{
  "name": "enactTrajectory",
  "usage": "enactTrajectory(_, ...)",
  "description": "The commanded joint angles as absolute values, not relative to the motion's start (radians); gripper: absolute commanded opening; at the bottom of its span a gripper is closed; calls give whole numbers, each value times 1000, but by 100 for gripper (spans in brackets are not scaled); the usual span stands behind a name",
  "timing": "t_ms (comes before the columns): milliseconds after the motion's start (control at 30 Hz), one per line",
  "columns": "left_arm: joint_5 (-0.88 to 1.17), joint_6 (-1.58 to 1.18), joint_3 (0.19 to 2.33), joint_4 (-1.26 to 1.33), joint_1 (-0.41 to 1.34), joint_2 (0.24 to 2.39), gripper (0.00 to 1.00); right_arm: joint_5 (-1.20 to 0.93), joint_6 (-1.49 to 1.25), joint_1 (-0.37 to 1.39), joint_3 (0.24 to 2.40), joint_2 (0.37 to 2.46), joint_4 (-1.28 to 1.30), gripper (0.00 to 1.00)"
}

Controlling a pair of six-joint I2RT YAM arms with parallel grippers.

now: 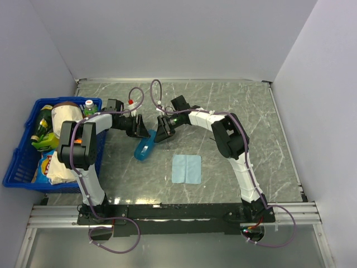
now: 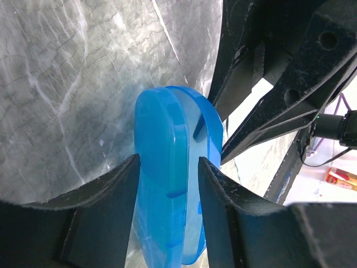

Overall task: Organize the sunglasses
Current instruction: Close the opened sunglasses case at the center of the board.

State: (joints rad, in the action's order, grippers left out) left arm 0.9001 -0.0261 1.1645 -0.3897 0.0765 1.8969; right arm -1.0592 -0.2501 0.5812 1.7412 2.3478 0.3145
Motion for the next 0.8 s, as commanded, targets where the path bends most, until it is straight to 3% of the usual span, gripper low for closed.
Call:
enactTrajectory(0,1029,-24,1158,-426,75,1839,52,-1020,-255,597,1792,2373,259,38)
enactTrajectory(200,1026,-52,1150,-402,61,1874,45,-1019,-247,595,1783,2376,259,38)
enactTrajectory(767,1115,-32,1149,-422,9,1913,51,-999,-224,595,1790,2384,279,38)
